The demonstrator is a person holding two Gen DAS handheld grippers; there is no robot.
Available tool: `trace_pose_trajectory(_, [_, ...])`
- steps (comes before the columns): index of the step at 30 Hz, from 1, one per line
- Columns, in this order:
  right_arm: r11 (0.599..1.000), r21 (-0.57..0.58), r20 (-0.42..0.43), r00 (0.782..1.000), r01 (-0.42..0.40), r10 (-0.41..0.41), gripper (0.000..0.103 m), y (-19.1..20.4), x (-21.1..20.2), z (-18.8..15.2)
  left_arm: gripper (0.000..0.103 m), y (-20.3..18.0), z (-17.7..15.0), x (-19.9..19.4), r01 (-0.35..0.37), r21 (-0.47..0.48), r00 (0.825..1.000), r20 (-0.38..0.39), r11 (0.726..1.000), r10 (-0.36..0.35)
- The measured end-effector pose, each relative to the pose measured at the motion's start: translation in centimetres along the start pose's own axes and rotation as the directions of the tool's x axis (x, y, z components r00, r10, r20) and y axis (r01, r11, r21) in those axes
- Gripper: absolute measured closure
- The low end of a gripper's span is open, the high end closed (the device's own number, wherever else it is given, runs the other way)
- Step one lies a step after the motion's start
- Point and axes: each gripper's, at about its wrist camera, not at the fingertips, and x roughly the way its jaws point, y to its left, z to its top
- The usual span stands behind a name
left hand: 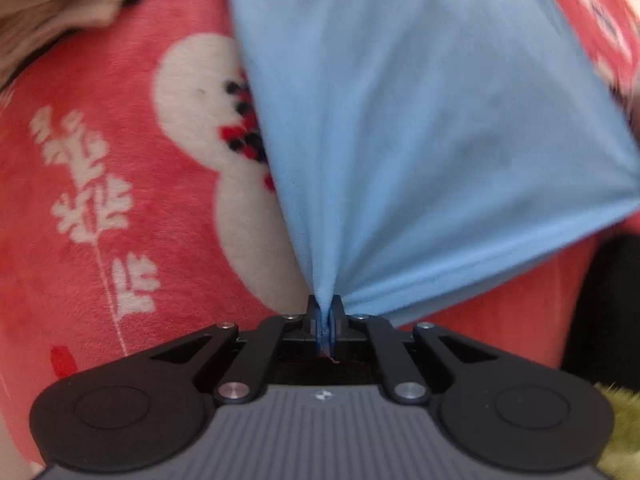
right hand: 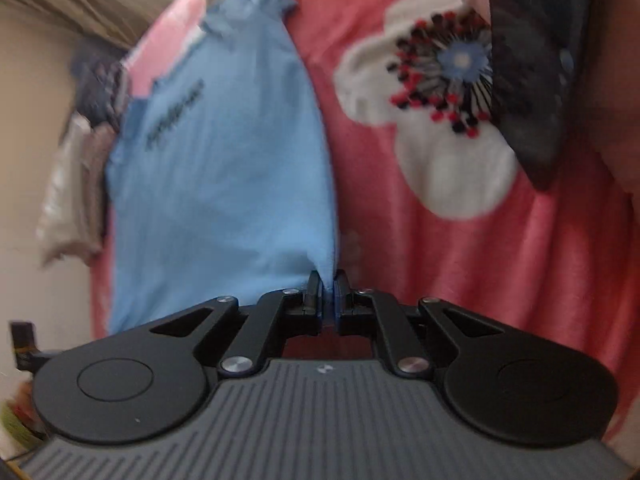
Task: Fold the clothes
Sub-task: 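Lift the blue T-shirt by its hem with both grippers and shake it, then lay the T-shirt flat on the bedspread and open both grippers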
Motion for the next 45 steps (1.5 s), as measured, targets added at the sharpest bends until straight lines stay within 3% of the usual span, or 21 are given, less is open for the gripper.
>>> trace_pose_trajectory(7, [0.984, -0.119, -0.017, 0.991, 0.130, -0.133, 0.100, 0.9, 0.5, 0.2, 0.098, -3.1, -1.1, 2.1, -0.130, 0.214, 0.990, -0.031, 0.968, 0.140])
trace_pose_trajectory(12, [0.933, -0.237, -0.020, 0.959, 0.269, -0.282, 0.094, 1.6, 2.1, 0.1, 0.084, -3.4, -2.4, 3.1, -0.162, 0.296, 0.979, -0.069, 0.941, 0.190])
trace_pose_trajectory(14, [0.920, -0.253, -0.015, 0.950, 0.299, -0.313, 0.089, 1.7, 1.8, 0.1, 0.064, -2.7, -2.9, 2.0, -0.151, 0.291, 0.982, -0.069, 0.945, 0.178])
trace_pose_trajectory(19, [0.888, -0.293, 0.065, 0.934, 0.354, -0.350, 0.087, 3.0, -1.3, 0.1, 0.063, 0.0, -4.2, -2.8, -0.105, 0.223, 0.994, 0.001, 0.969, 0.108])
trace_pose_trajectory(23, [0.889, -0.403, 0.123, 0.975, 0.217, -0.183, 0.086, 7.4, -3.3, -0.6, 0.062, 1.1, -3.8, -5.9, -0.085, 0.097, 0.993, 0.091, 0.992, 0.077])
trace_pose_trajectory(24, [0.864, -0.474, 0.113, 0.985, 0.172, -0.134, 0.086, 9.4, -3.0, -1.3, 0.062, 1.1, -3.0, -6.4, -0.076, 0.063, 0.992, 0.107, 0.995, 0.069])
trace_pose_trajectory(26, [0.768, -0.635, 0.073, 0.996, 0.087, -0.053, 0.086, 14.0, -1.6, -3.3, 0.062, 1.7, -2.7, -6.1, -0.046, -0.007, 0.992, 0.115, 0.999, 0.046])
trace_pose_trajectory(29, [0.502, -0.864, 0.000, 1.000, -0.016, 0.031, 0.086, 21.0, 1.8, -8.2, 0.062, 2.7, -2.2, -3.4, -0.014, -0.016, 0.996, 0.088, 1.000, 0.015])
trace_pose_trajectory(31, [0.319, -0.945, -0.063, 0.997, -0.076, 0.052, 0.086, 24.6, 4.4, -11.8, 0.062, 2.8, -2.4, -1.0, -0.024, -0.021, 0.998, 0.052, 0.999, 0.025])
trace_pose_trajectory(33, [0.179, -0.976, -0.119, 0.992, -0.126, 0.048, 0.086, 27.2, 6.8, -14.9, 0.062, 3.6, -2.5, 0.5, -0.020, -0.051, 0.999, 0.027, 0.999, 0.021])
trace_pose_trajectory(35, [0.084, -0.985, -0.151, 0.988, -0.154, 0.042, 0.086, 28.9, 8.9, -16.9, 0.062, 4.5, -2.7, 1.4, 0.002, -0.081, 1.000, 0.021, 0.997, -0.001])
trace_pose_trajectory(37, [0.012, -0.991, -0.131, 0.991, -0.132, 0.025, 0.086, 30.3, 10.8, -18.1, 0.063, 5.1, -3.0, 1.7, 0.032, -0.102, 0.999, 0.027, 0.994, -0.029])
trace_pose_trajectory(39, [-0.021, -0.992, -0.121, 0.993, -0.121, 0.006, 0.086, 31.1, 12.4, -18.7, 0.063, 5.8, -3.2, 2.1, 0.061, -0.122, 0.998, 0.033, 0.991, -0.057])
trace_pose_trajectory(42, [-0.023, -0.992, -0.126, 0.991, -0.127, -0.032, 0.088, 31.7, 14.0, -18.8, 0.063, 6.4, -3.5, 2.0, 0.092, -0.125, 0.995, 0.041, 0.988, -0.087])
trace_pose_trajectory(45, [-0.004, -0.990, -0.143, 0.987, -0.144, -0.069, 0.101, 31.9, 15.1, -18.9, 0.064, 6.8, -3.9, 1.7, 0.119, -0.118, 0.993, 0.040, 0.986, -0.115])
